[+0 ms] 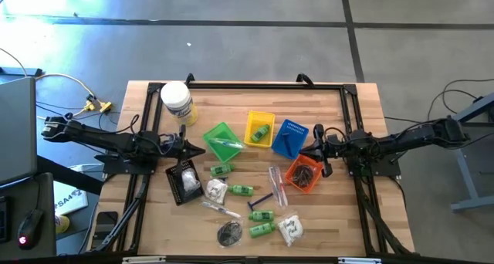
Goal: Pick & Place Travel size toiletries
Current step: Put the shampoo bottle into the yellow bin
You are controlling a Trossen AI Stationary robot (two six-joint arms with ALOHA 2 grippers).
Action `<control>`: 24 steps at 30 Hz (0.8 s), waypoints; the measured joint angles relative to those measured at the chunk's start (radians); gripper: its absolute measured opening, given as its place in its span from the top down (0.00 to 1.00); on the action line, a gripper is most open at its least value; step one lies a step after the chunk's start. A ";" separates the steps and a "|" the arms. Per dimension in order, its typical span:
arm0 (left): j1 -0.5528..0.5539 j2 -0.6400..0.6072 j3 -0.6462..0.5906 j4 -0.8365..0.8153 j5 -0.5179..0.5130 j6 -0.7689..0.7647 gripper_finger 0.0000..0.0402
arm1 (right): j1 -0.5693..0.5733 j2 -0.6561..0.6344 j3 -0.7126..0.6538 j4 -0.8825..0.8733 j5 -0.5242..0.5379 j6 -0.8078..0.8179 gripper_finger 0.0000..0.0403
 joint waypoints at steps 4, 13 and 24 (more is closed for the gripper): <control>0.000 0.000 0.000 0.003 0.000 0.000 1.00 | 0.000 0.008 0.000 0.001 0.000 0.000 0.99; 0.000 0.004 0.001 0.001 0.000 0.000 1.00 | 0.000 0.024 0.000 0.004 0.000 0.003 0.99; 0.000 0.005 0.001 0.001 -0.009 0.008 1.00 | 0.125 0.278 0.231 -0.096 0.114 0.090 0.99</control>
